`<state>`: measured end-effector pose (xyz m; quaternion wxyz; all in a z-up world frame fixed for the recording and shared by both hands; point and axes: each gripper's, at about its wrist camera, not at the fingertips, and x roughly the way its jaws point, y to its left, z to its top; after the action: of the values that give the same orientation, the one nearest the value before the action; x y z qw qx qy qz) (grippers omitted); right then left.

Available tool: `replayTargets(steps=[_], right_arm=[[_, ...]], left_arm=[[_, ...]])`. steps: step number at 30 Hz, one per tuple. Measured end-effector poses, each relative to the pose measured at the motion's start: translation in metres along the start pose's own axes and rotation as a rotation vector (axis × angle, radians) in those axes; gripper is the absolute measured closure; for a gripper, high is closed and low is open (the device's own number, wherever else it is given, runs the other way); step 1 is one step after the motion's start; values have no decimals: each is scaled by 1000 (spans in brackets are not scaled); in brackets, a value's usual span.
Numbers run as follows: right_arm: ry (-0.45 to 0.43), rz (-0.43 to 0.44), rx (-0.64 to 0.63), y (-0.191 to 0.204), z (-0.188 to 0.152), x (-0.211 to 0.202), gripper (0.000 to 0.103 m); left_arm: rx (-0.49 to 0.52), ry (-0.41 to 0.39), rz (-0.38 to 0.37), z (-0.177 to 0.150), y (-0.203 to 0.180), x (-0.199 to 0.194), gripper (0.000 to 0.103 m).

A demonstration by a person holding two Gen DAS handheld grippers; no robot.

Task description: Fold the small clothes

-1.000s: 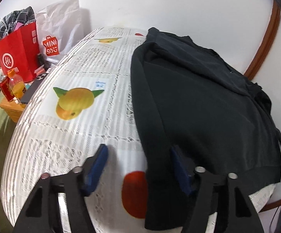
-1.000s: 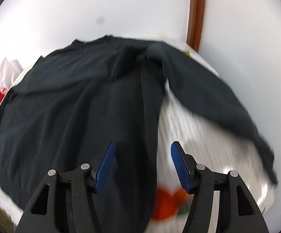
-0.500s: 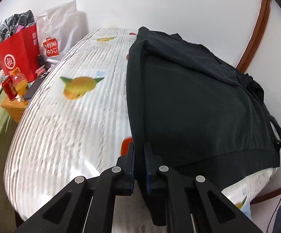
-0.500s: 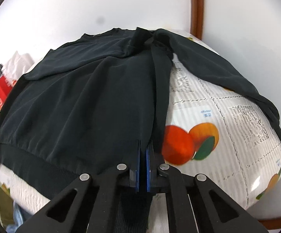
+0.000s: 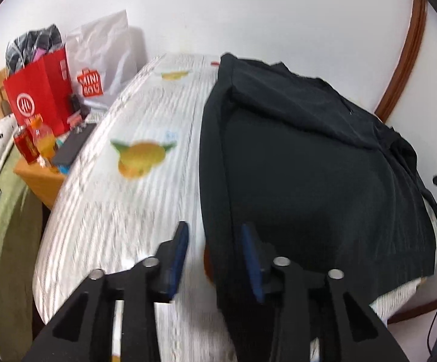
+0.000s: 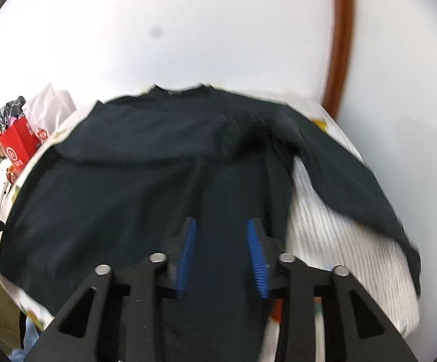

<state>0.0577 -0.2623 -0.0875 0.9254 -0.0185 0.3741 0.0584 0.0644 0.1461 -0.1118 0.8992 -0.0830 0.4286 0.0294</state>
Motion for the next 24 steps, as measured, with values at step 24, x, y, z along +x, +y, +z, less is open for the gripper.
replayTargets(steps=[24], right_arm=[[114, 401, -298, 278, 244, 301, 56]], left_arm=[[104, 19, 56, 135, -21, 132, 55]])
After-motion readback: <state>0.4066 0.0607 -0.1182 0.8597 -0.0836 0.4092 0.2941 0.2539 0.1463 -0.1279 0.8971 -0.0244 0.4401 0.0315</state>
